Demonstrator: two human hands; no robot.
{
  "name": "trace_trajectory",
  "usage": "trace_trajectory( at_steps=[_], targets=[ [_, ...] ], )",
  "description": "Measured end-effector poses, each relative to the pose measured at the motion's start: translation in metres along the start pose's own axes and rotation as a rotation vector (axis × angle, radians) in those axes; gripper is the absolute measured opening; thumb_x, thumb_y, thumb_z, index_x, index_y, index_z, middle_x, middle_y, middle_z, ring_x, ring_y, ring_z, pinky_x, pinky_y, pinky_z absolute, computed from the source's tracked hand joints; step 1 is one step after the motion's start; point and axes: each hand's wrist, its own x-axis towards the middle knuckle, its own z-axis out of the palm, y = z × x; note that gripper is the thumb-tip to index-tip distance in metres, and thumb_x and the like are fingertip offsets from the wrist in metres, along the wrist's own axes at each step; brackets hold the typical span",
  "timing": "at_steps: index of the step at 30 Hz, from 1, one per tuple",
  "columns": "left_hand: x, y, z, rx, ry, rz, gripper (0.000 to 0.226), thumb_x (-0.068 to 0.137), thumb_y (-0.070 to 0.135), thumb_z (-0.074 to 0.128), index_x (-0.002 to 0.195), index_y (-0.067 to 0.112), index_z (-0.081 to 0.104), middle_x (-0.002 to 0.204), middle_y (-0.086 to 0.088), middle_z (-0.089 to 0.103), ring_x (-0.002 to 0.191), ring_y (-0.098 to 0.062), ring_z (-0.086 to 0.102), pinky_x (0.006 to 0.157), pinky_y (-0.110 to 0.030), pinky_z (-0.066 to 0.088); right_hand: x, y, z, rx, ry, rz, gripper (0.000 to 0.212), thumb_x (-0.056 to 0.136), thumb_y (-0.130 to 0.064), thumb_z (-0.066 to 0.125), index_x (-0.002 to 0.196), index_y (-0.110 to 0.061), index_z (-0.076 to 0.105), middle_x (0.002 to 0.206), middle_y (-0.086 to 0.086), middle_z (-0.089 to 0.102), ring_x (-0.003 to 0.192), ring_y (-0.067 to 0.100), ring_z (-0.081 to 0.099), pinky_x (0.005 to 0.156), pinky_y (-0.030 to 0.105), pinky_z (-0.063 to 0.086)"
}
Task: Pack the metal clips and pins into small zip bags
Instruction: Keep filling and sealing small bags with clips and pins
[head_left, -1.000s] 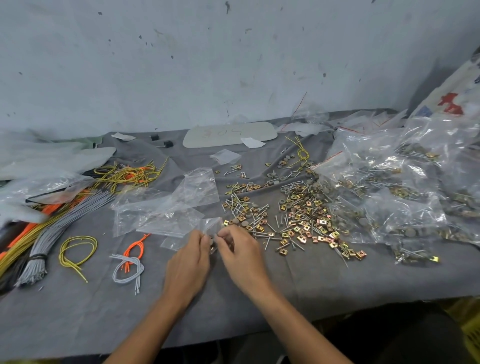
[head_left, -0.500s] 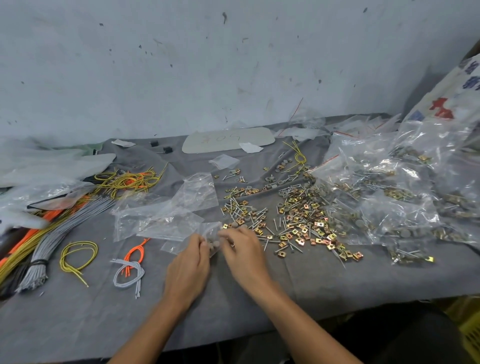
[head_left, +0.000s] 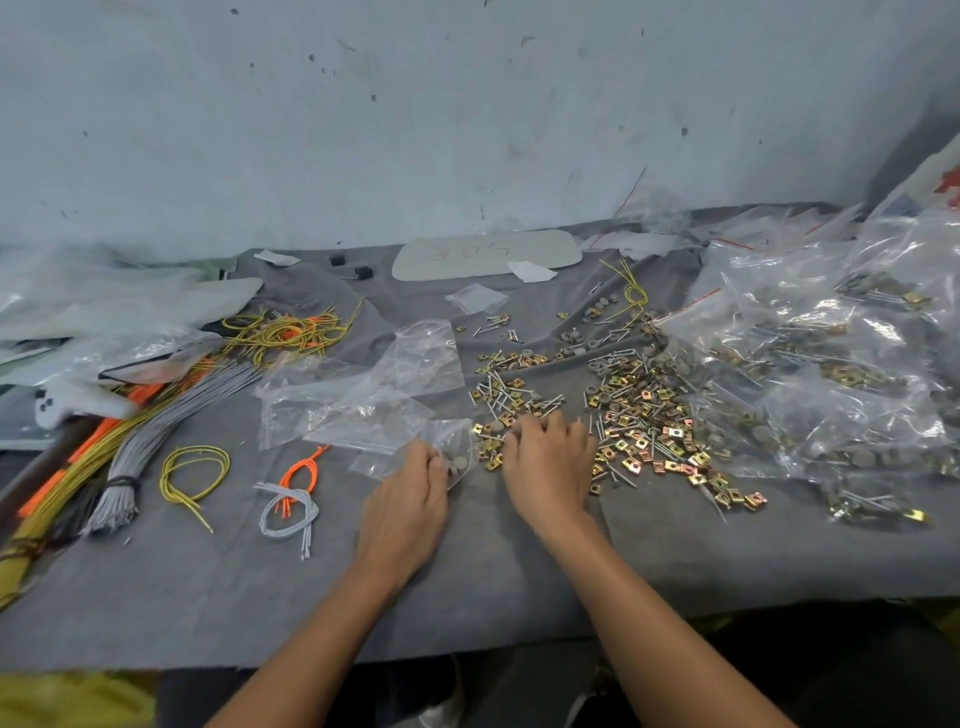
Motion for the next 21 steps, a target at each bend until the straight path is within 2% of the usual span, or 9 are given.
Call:
trace_trajectory(
  at_steps=[6, 11, 14, 17, 19, 21],
  targets=[
    [-0.001, 0.002, -0.001, 0.007, -0.004, 0.001, 0.023, 0.104, 0.042, 0.03, 0.09, 0.025, 0.036, 0.08, -0.003, 0.06, 0.084, -0.038, 0.059, 0.073, -0.051, 0.047, 0.001, 0.0, -0.002, -0.029, -0.039, -0.012, 0.026, 0.101, -0.031, 0.045, 0.118, -0.029, 0.064, 0.116, 0.004, 0.055, 0.104, 0.026, 0.045, 0.092, 0.04, 0.034],
    [-0.003, 0.005, -0.002, 0.013, -0.007, -0.01, 0.022, 0.106, 0.04, 0.032, 0.09, 0.025, 0.035, 0.081, -0.003, 0.061, 0.084, -0.037, 0.06, 0.072, -0.05, 0.047, -0.002, 0.001, -0.001, -0.037, -0.017, -0.034, 0.023, 0.102, -0.033, 0.043, 0.112, -0.023, 0.062, 0.117, 0.004, 0.056, 0.104, 0.026, 0.046, 0.092, 0.04, 0.036],
    [-0.003, 0.006, -0.003, 0.009, -0.016, -0.017, 0.022, 0.106, 0.04, 0.031, 0.089, 0.026, 0.035, 0.08, -0.002, 0.061, 0.083, -0.036, 0.06, 0.072, -0.049, 0.047, -0.002, 0.003, -0.003, 0.076, 0.036, -0.059, 0.025, 0.103, -0.038, 0.042, 0.107, -0.022, 0.061, 0.113, 0.002, 0.057, 0.1, 0.023, 0.045, 0.089, 0.038, 0.039],
    [-0.003, 0.006, -0.002, 0.006, -0.022, -0.023, 0.022, 0.106, 0.04, 0.031, 0.088, 0.027, 0.034, 0.079, -0.001, 0.06, 0.084, -0.036, 0.059, 0.072, -0.048, 0.046, -0.008, -0.001, -0.005, 0.262, 0.162, -0.268, 0.019, 0.102, -0.029, 0.053, 0.096, -0.015, 0.064, 0.098, 0.004, 0.057, 0.088, 0.022, 0.048, 0.079, 0.036, 0.044],
    [-0.003, 0.006, -0.002, 0.001, -0.023, -0.022, 0.023, 0.106, 0.04, 0.031, 0.087, 0.027, 0.033, 0.078, 0.0, 0.058, 0.084, -0.037, 0.059, 0.071, -0.048, 0.045, -0.013, -0.005, -0.002, 0.215, 0.196, -0.499, 0.017, 0.1, -0.025, 0.056, 0.091, -0.014, 0.065, 0.092, 0.004, 0.057, 0.083, 0.023, 0.05, 0.075, 0.036, 0.046],
    [-0.003, 0.006, -0.003, -0.008, -0.026, -0.022, 0.024, 0.106, 0.039, 0.031, 0.087, 0.026, 0.033, 0.077, -0.002, 0.058, 0.082, -0.037, 0.059, 0.072, -0.049, 0.045, -0.016, -0.007, 0.002, 0.159, 0.173, -0.635, 0.017, 0.1, -0.025, 0.053, 0.091, -0.015, 0.064, 0.091, 0.002, 0.057, 0.083, 0.021, 0.051, 0.075, 0.034, 0.047]
  ],
)
